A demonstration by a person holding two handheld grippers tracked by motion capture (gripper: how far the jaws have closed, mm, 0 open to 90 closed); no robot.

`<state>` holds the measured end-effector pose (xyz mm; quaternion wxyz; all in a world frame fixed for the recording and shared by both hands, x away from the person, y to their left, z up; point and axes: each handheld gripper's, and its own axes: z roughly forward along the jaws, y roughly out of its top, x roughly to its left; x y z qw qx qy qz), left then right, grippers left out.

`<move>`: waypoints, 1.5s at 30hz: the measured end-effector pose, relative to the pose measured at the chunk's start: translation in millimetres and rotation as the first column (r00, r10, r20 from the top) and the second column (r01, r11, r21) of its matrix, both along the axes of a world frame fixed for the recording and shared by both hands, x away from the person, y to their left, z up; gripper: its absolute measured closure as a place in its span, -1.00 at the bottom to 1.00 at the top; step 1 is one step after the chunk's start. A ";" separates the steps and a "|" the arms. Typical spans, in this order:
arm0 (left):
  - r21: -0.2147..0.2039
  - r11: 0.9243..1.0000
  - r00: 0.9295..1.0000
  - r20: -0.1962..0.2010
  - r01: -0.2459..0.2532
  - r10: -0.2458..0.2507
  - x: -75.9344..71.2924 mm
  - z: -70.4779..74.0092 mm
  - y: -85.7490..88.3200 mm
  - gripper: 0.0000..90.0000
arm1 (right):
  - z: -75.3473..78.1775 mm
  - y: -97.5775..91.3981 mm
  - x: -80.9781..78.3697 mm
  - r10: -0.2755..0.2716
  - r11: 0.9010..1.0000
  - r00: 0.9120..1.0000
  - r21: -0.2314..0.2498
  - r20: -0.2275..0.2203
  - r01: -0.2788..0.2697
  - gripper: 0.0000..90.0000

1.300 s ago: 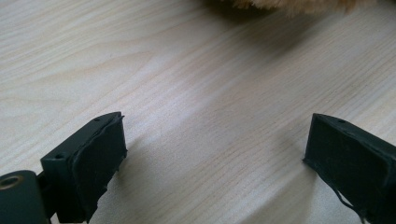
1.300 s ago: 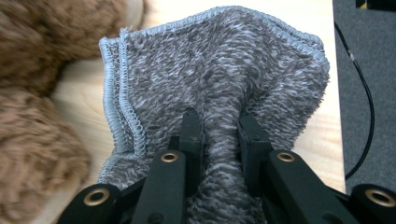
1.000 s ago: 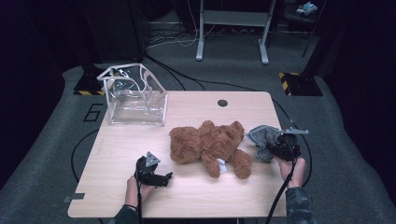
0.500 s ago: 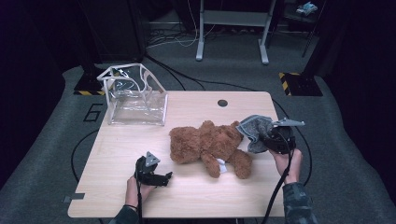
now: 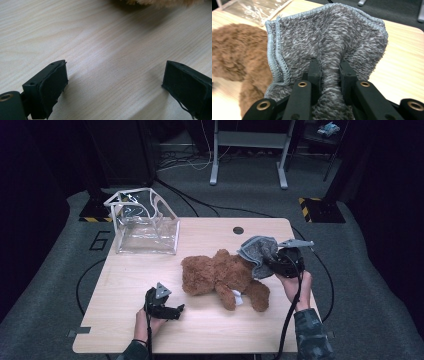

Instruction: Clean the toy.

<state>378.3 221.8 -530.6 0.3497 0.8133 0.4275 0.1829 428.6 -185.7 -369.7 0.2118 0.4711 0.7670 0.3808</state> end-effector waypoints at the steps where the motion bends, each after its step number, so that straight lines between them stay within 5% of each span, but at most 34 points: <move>1: 0.010 1.000 1.000 -0.003 0.010 -0.010 0.1 0.5 0.8 -0.88 | 0.9 2.9 0.5 0.006 1.000 1.000 0.008 0.000 -0.006 0.68; 22: 0.012 1.000 1.000 -0.012 0.015 -0.015 -0.1 1.1 1.4 -0.87 | 0.9 83.4 18.2 0.184 0.983 0.983 0.029 -0.015 -0.183 0.68; 45: 0.006 1.000 1.000 -0.014 0.011 -0.011 -0.6 0.9 1.2 -0.87 | -22.5 158.6 47.2 0.274 0.962 0.958 0.017 -0.080 -0.273 0.67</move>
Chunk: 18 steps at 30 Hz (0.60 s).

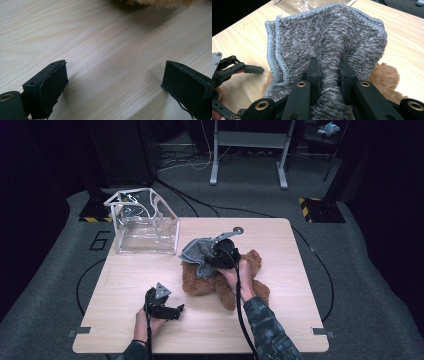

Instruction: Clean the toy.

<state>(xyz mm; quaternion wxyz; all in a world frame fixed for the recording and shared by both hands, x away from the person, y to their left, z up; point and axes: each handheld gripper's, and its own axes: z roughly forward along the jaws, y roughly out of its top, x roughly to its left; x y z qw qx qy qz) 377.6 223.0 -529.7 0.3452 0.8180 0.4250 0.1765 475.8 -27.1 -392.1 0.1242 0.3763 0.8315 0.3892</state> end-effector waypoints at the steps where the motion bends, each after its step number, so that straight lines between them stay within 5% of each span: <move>1: -0.003 1.000 1.000 0.004 -0.003 0.003 0.0 -0.4 -0.2 -0.87 | -0.9 3.2 -1.3 0.001 1.000 1.000 0.006 -0.010 -0.001 0.66; 18: -0.004 1.000 1.000 0.005 -0.010 0.010 -0.1 -0.4 -0.2 -0.87 | -7.3 12.9 -33.6 0.093 0.996 0.996 -0.013 0.007 -0.093 0.66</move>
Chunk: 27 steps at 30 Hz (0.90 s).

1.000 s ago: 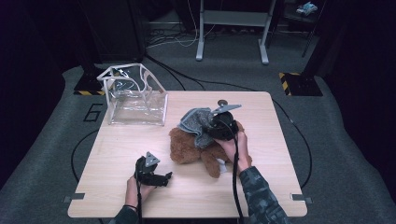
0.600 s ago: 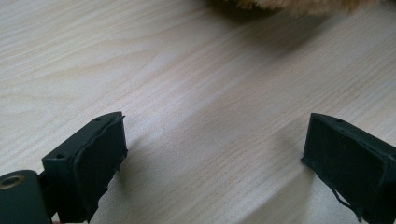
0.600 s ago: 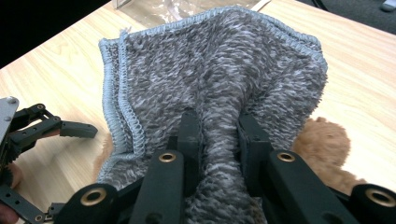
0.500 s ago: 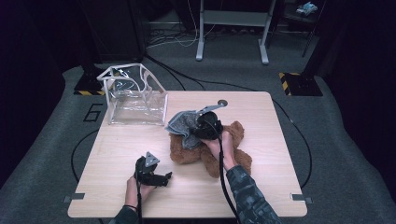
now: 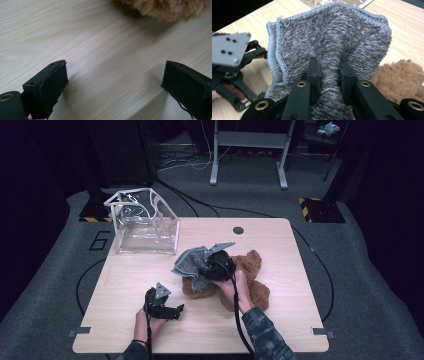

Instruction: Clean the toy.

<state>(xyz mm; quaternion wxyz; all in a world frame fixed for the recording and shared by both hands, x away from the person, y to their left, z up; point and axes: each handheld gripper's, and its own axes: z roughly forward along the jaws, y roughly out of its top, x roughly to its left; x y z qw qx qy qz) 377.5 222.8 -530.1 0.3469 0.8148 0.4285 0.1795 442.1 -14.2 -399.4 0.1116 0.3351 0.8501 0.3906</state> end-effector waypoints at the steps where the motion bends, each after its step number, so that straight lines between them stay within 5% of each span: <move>1: 0.002 1.000 1.000 -0.001 0.002 -0.002 0.0 0.1 0.2 -0.87 | -0.5 -1.1 -2.7 0.004 1.000 1.000 -0.001 -0.001 -0.004 0.66; 15: 0.004 1.000 1.000 0.006 -0.001 0.001 0.4 -0.1 0.2 -0.87 | -23.3 -10.9 -35.4 0.044 0.999 0.998 0.005 -0.044 -0.044 0.66; 27: 0.004 1.000 1.000 0.006 -0.001 0.001 0.4 -0.1 0.2 -0.87 | -60.7 -12.7 -45.6 0.065 0.997 0.984 -0.024 -0.167 -0.070 0.66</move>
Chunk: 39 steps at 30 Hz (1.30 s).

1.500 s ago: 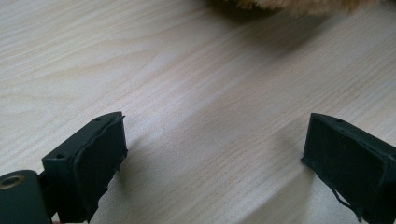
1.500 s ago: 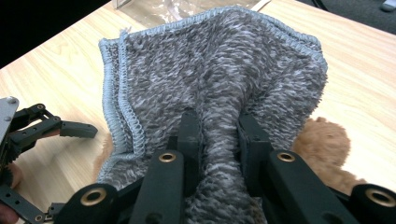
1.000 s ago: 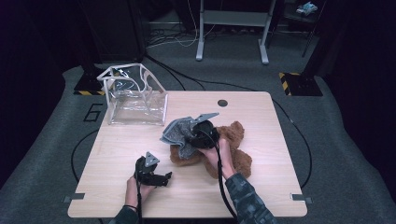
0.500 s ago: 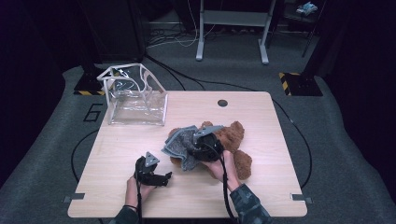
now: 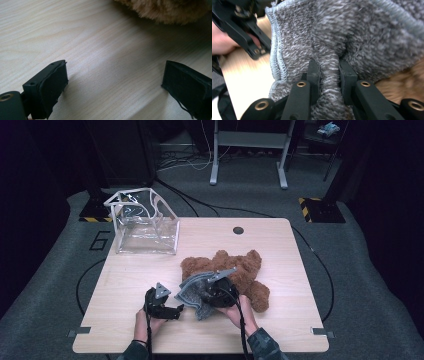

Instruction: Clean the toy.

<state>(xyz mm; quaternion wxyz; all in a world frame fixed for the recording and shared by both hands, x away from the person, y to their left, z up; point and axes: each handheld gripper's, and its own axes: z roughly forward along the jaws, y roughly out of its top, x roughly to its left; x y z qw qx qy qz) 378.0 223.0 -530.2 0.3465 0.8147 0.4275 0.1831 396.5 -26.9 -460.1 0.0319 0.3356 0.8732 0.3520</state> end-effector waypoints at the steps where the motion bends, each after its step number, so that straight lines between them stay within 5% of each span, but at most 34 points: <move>1: -0.001 1.000 1.000 0.000 0.000 0.000 0.0 0.0 0.0 -0.87 | -2.2 0.7 -0.6 -0.003 1.000 1.000 -0.005 -0.016 0.003 0.66; 8: 0.000 1.000 1.000 0.000 0.000 0.000 0.0 0.0 0.0 -0.87 | -19.8 -0.7 1.9 0.013 0.998 0.997 -0.062 -0.070 -0.017 0.66; 14: 0.000 1.000 1.000 0.000 0.000 0.000 0.0 0.0 0.0 -0.87 | -3.7 -8.3 -4.1 0.016 1.000 0.996 -0.019 -0.084 -0.018 0.66; 23: 0.003 1.000 1.000 -0.001 0.003 -0.003 0.0 0.2 0.2 -0.87 | 49.1 -33.4 -3.9 -0.038 0.993 0.998 0.112 0.051 0.032 0.67; 30: 0.003 1.000 1.000 0.000 0.002 -0.002 0.0 0.1 0.1 -0.87 | 78.6 -38.7 27.5 -0.131 0.985 0.982 0.133 0.134 0.113 0.67; 39: -0.002 1.000 1.000 -0.007 0.001 -0.001 -0.4 0.2 -0.1 -0.87 | 82.0 -15.7 73.4 -0.168 0.983 0.978 0.098 0.121 0.157 0.66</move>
